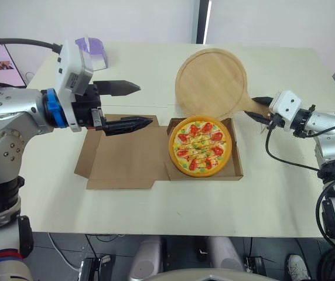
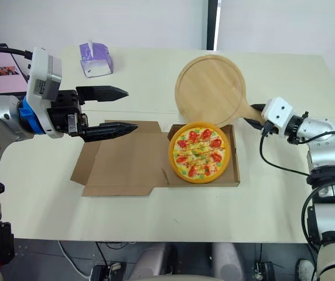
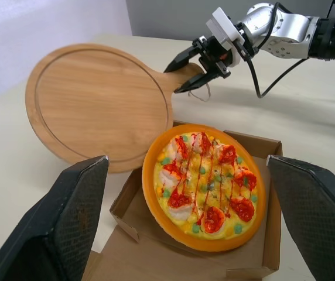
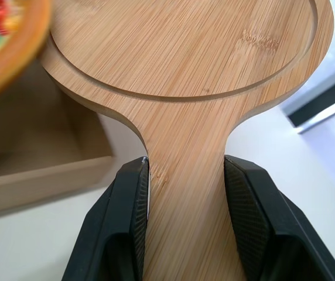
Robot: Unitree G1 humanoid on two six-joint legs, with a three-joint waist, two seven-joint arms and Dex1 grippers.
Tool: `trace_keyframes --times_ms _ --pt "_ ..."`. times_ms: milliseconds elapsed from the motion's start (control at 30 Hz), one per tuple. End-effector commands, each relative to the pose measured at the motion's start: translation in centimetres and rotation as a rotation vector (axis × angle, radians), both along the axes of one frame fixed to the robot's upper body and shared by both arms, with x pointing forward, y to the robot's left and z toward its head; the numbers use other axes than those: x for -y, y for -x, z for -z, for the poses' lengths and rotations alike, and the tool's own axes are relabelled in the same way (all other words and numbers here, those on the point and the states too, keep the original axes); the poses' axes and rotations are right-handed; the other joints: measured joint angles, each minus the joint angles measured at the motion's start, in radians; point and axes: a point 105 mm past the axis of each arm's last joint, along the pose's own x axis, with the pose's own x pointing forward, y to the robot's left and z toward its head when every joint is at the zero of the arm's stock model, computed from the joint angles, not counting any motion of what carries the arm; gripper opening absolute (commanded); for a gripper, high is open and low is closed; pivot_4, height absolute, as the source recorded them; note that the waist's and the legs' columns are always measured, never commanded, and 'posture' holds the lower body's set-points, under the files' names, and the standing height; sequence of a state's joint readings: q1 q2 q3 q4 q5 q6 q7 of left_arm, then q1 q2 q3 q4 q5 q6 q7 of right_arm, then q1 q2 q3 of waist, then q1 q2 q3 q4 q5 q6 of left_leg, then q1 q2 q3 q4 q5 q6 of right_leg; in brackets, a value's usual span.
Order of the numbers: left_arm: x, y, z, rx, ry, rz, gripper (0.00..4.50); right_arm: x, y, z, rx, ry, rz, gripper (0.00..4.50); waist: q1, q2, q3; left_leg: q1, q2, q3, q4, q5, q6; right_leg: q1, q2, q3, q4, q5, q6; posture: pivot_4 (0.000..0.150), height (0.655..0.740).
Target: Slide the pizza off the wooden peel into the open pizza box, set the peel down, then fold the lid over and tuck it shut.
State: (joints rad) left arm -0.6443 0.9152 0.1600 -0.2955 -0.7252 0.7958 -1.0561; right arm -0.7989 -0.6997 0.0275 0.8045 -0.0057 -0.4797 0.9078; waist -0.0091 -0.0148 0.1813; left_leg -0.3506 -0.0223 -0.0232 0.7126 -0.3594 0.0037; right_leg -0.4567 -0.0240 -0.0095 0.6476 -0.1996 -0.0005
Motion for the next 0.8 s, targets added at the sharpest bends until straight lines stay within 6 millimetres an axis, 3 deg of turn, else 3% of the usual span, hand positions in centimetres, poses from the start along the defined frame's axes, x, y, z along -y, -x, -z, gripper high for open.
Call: trace_keyframes --times_ms 33,200,367,467,633,800 --pt "0.1 0.3 -1.1 0.062 -0.004 0.007 4.5 1.9 -0.6 -5.1 0.197 -0.075 0.101 1.62 0.0 0.0 0.0 0.0 0.0 0.0 0.0 0.0 0.0 0.0 0.0 0.0 0.0 0.0 0.0 0.15 0.74" --pt "0.2 0.2 -1.0 0.061 -0.001 0.008 4.5 4.8 -0.7 -6.4 0.193 -0.191 0.226 1.62 0.003 0.0 0.0 0.0 0.0 0.0 0.0 0.0 0.0 0.0 0.0 0.0 0.0 0.0 0.0 0.15 0.74" --pt "0.9 0.2 -0.8 0.06 0.012 0.042 4.5 8.7 1.1 -6.3 0.096 -0.352 0.36 1.62 0.008 0.0 0.0 -0.001 0.0 -0.001 0.0 0.0 0.0 0.0 0.0 0.0 -0.001 0.0 0.0 0.15 0.74" --pt "2.4 -0.1 -1.3 0.086 0.049 0.104 4.5 10.8 4.4 -3.5 -0.062 -0.383 0.466 1.62 0.026 0.0 0.0 -0.002 0.0 -0.003 0.0 0.0 0.0 0.0 0.0 -0.002 -0.001 0.0 0.0 0.15 0.74" --pt "5.2 -0.7 -3.0 0.171 0.13 0.207 4.5 12.3 10.2 0.9 -0.315 -0.428 0.653 1.62 0.035 0.002 -0.001 -0.004 -0.001 -0.001 0.001 0.0 0.001 0.0 0.0 0.0 -0.001 0.001 0.002 0.15 0.74" --pt "8.0 0.8 -2.1 0.136 0.085 0.398 4.5 12.7 13.8 3.5 -0.41 -0.462 0.813 1.62 0.008 0.003 -0.002 0.004 0.0 0.004 0.0 -0.002 0.005 0.007 0.001 0.005 0.0 0.001 0.003 0.15 0.74"
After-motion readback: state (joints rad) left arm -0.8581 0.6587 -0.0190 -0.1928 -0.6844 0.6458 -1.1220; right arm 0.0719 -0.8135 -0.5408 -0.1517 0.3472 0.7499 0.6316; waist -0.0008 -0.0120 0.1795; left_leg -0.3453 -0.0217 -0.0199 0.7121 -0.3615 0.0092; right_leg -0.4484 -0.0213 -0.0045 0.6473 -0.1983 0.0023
